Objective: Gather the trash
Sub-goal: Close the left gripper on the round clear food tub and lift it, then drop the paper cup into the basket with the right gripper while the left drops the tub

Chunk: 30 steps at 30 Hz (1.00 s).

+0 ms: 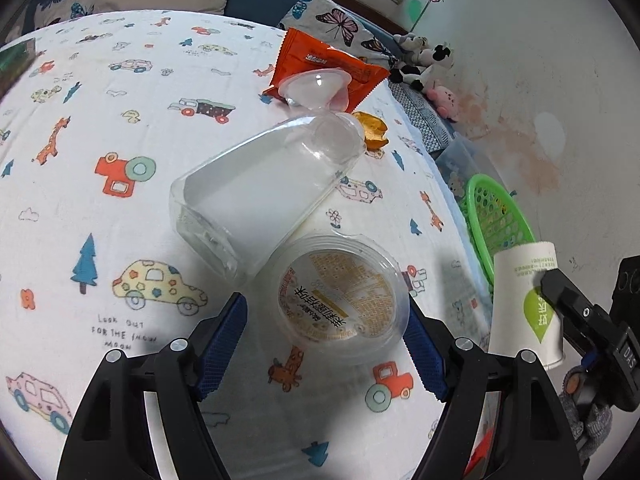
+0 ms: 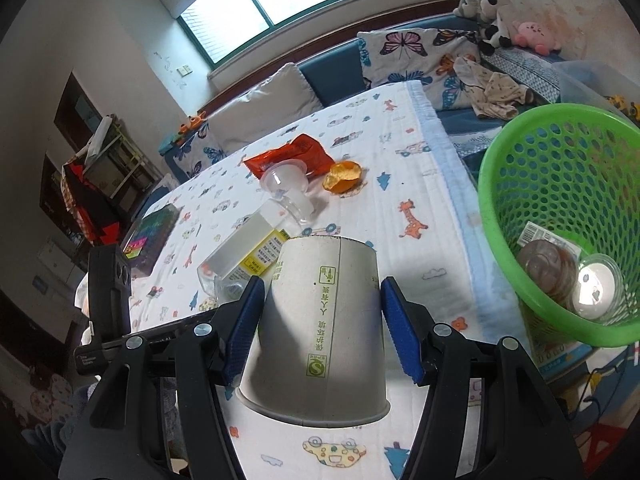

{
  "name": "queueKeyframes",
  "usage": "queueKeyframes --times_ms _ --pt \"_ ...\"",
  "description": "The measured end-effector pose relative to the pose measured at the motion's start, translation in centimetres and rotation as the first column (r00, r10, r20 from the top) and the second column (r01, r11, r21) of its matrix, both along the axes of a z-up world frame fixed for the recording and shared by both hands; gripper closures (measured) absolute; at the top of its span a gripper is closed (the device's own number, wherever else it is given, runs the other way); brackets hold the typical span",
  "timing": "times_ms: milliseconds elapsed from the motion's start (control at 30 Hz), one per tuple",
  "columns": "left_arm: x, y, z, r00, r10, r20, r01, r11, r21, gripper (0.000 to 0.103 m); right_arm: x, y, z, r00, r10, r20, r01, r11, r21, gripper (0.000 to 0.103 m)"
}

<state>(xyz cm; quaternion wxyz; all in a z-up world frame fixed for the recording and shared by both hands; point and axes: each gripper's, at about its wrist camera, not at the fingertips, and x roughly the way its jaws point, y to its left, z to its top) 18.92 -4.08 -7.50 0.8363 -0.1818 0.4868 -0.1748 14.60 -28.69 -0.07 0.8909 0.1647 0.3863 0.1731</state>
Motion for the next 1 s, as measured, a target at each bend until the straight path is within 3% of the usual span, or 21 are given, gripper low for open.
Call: queueKeyframes --times_ms 333,500,700,1000 --pt "-0.1 -0.4 -0.3 0.999 0.018 0.036 -0.018 1.0 -0.022 0.03 -0.3 -0.2 -0.1 1.0 -0.013 0.008 0.013 1.0 -0.009 0.042" --pt "-0.4 -0.5 -0.3 0.998 0.037 0.055 -0.036 0.999 -0.011 0.037 -0.4 -0.6 -0.1 1.0 -0.021 0.012 0.021 1.0 -0.009 0.042" --pt "-1.0 -0.7 -0.2 0.997 0.039 0.063 -0.039 0.999 -0.009 0.039 -0.7 -1.3 0.1 0.999 -0.039 0.023 0.039 0.999 -0.014 0.042" --pt "-2.6 -3.3 2.0 0.994 -0.058 0.096 0.06 0.998 -0.019 0.039 -1.1 -4.9 1.0 0.991 -0.125 0.049 0.126 0.992 -0.023 0.043"
